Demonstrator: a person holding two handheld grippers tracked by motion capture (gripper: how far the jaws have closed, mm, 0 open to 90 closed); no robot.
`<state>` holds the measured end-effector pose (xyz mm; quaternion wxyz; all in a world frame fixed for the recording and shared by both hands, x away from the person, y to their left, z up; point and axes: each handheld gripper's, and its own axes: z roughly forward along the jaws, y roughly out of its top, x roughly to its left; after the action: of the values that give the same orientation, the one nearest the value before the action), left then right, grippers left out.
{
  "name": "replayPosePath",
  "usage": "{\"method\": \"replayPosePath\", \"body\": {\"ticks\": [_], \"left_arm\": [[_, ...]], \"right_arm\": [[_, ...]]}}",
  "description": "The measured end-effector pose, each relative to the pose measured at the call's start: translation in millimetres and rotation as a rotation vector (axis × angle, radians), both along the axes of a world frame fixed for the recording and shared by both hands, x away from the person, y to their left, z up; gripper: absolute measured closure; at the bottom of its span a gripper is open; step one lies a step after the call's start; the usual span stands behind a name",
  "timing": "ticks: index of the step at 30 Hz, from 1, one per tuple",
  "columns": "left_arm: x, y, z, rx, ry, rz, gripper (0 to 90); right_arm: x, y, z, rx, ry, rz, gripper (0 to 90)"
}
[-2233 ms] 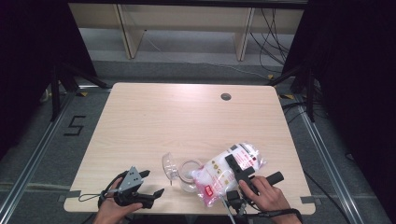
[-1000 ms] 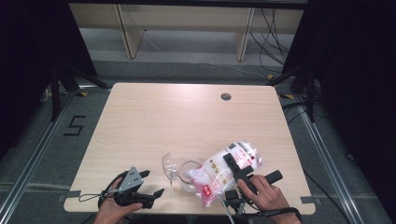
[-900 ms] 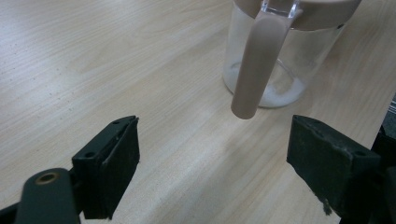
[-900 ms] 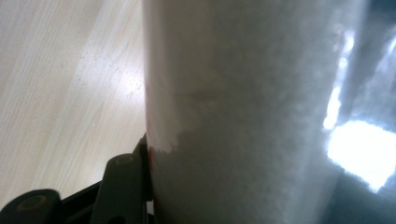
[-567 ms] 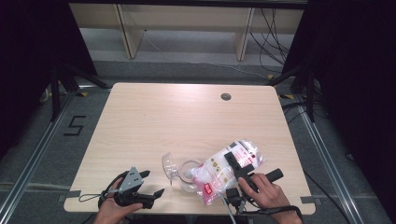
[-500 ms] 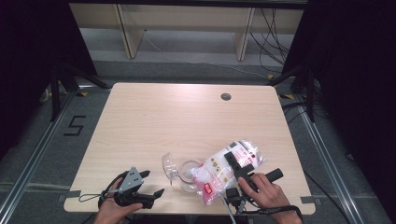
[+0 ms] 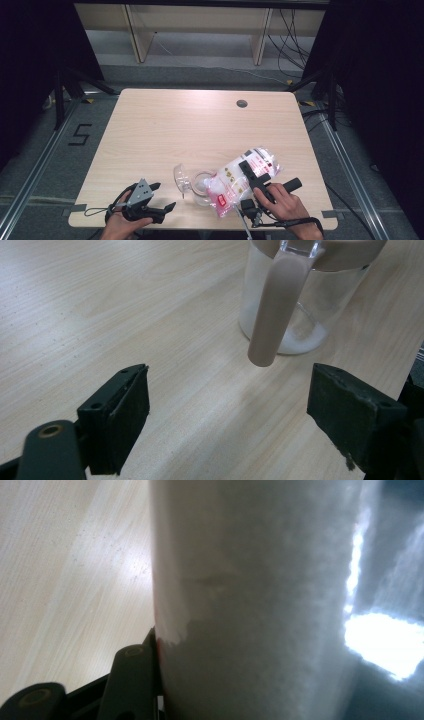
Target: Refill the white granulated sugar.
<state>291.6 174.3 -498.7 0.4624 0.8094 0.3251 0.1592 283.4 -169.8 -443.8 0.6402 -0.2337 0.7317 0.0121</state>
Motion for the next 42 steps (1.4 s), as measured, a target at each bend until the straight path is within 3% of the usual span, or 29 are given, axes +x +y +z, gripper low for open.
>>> {"method": "replayPosePath", "body": {"ticks": [3,17,19,22,23,42], "left_arm": [[0.1,0.0,0.0,0.003,0.000,-0.001,16.8],[-1.2,-0.4,0.5,-0.010,0.011,0.013,16.8],[-1.1,-0.3,0.5,-0.009,0.011,0.013,16.8],[-1.6,-0.5,0.5,-0.016,0.015,0.021,16.8],[-0.8,0.9,1.0,-0.002,0.007,0.011,16.8],[-1.0,0.8,1.0,-0.003,0.010,0.013,16.8]], "right_arm": [[1.1,1.8,1.0,-0.017,0.001,0.014,50.0],[1.0,1.7,-1.5,-0.005,0.012,0.005,50.3],[1.5,2.3,0.1,-0.030,0.000,0.019,50.4],[0.2,0.3,0.6,-0.021,0.013,-0.003,50.5],[0.2,-0.9,-1.1,0.004,0.014,-0.007,50.6],[-2.1,2.1,0.5,-0.016,0.010,0.015,50.7]]}}
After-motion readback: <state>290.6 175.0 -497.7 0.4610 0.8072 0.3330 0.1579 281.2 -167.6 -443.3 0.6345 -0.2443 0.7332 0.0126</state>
